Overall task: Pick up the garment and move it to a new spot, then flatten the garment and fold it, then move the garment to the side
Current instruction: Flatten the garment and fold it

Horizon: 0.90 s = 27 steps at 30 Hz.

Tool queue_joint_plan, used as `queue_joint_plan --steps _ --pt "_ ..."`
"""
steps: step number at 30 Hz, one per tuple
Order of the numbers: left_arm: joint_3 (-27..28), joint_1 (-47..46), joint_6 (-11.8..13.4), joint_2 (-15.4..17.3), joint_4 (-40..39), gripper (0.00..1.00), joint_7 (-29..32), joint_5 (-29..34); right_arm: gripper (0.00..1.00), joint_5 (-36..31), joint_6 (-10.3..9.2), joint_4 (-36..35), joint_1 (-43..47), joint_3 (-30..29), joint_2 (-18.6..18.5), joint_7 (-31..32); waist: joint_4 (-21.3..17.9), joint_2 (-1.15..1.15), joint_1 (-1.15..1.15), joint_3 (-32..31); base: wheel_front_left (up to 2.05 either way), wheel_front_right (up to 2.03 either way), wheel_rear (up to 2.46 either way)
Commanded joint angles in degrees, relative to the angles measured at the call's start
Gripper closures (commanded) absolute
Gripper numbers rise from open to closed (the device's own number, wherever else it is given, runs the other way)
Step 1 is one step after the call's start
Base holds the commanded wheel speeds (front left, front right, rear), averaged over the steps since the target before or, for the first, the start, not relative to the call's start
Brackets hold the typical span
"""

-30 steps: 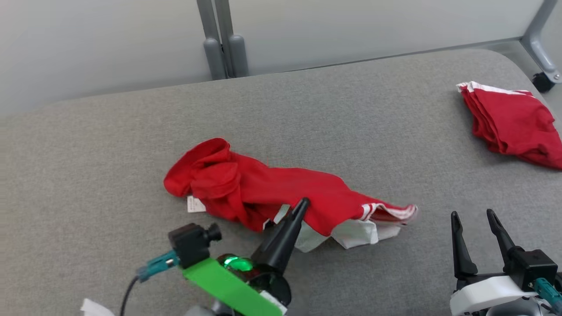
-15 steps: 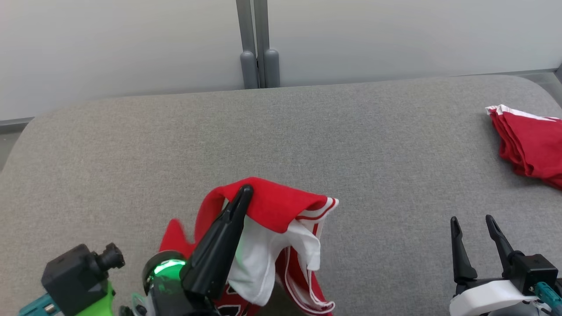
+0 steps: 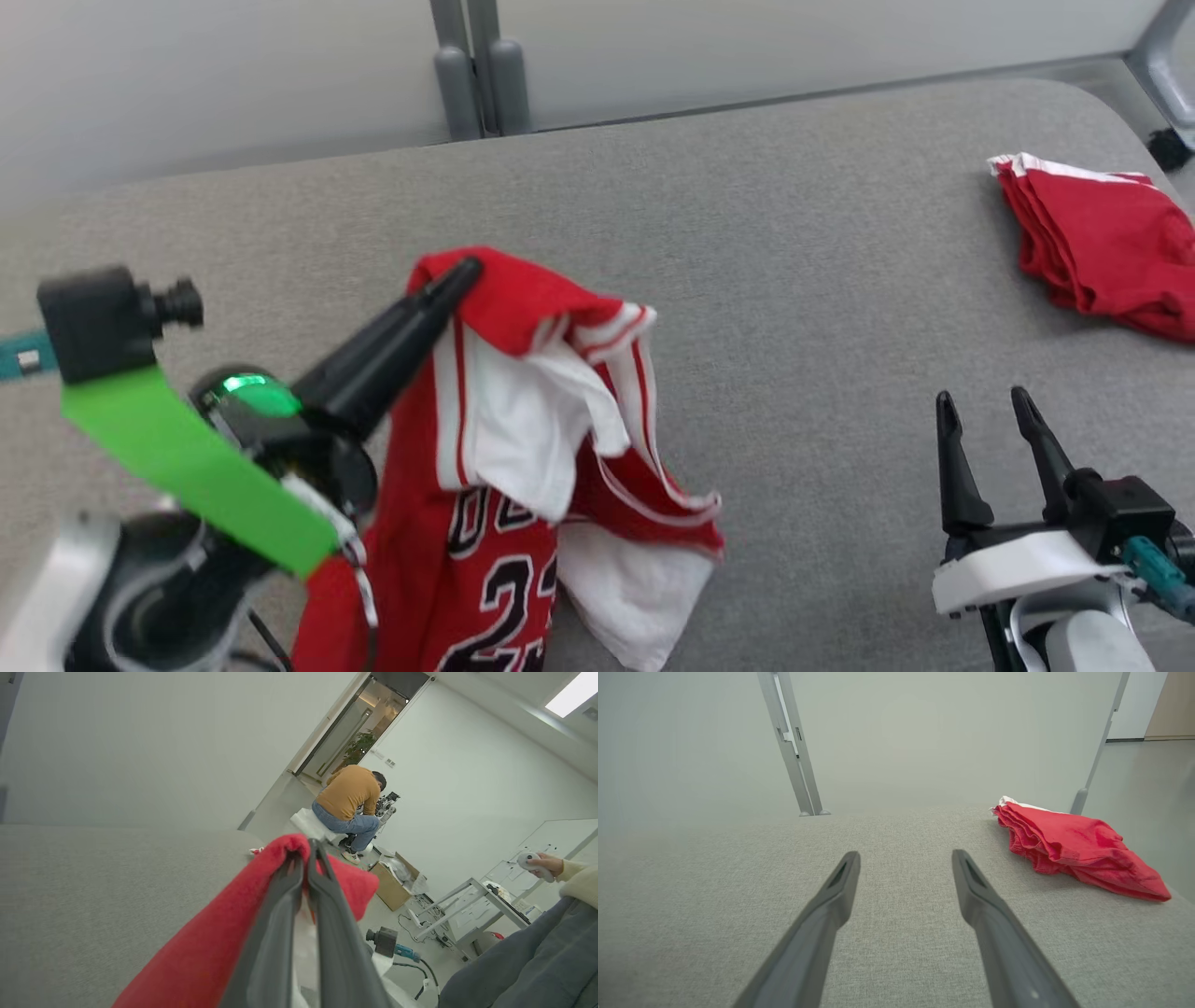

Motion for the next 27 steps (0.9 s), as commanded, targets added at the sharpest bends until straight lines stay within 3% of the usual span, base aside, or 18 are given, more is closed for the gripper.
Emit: queue_joint_plan --steps 1,5,9,20,24,25,26,27 --pt "0.8 -3.3 0.7 1.1 3.1 1.0 1.5 -0.5 0.0 0.6 -0.1 0.1 -1.3 0.3 -0.1 0.0 -5.6 0.0 0.0 5.1 0.0 0.0 0.0" --pt "-0.1 -12.9 2.5 3.8 16.2 1.0 7.5 1.2 0.0 2.8 -0.1 0.9 -3.2 1.3 -0.1 0.0 -10.9 0.0 0.0 8.9 0.0 0.0 0.0" --pt "-3.0 -22.3 1.7 4.5 28.2 1.0 10.4 6.6 0.0 5.4 -0.1 2.0 -4.4 2.7 0.0 0.0 -16.3 0.0 0.0 12.2 0.0 0.0 0.0" --pt "-7.7 -39.8 -4.2 -4.1 46.1 1.0 9.0 11.9 0.0 9.4 -0.1 3.1 -6.1 4.1 0.0 0.0 -24.3 0.0 0.0 15.7 0.0 0.0 0.0" --pt "-8.4 -42.8 -5.1 -4.6 52.7 1.0 4.0 16.4 0.0 9.9 -0.1 3.3 -5.8 4.4 0.0 0.0 -24.9 0.0 0.0 15.7 0.0 0.0 0.0" --pt "-9.0 -43.4 -5.2 -3.8 54.7 0.81 2.0 19.0 0.0 10.0 -0.1 3.5 -5.8 4.5 0.0 0.0 -25.0 0.0 0.0 15.6 0.0 0.0 0.0" --pt "-9.6 -43.8 -5.4 -3.1 56.2 0.1 0.2 21.2 0.0 10.1 -0.1 3.6 -5.7 4.6 0.0 0.0 -24.9 0.0 0.0 15.4 0.0 0.0 0.0" --pt "-9.8 -44.0 -5.0 -2.6 58.3 0.0 -2.0 22.9 0.0 10.2 -0.1 3.7 -5.5 4.8 0.0 0.0 -24.8 0.0 0.0 15.1 0.0 0.0 0.0"
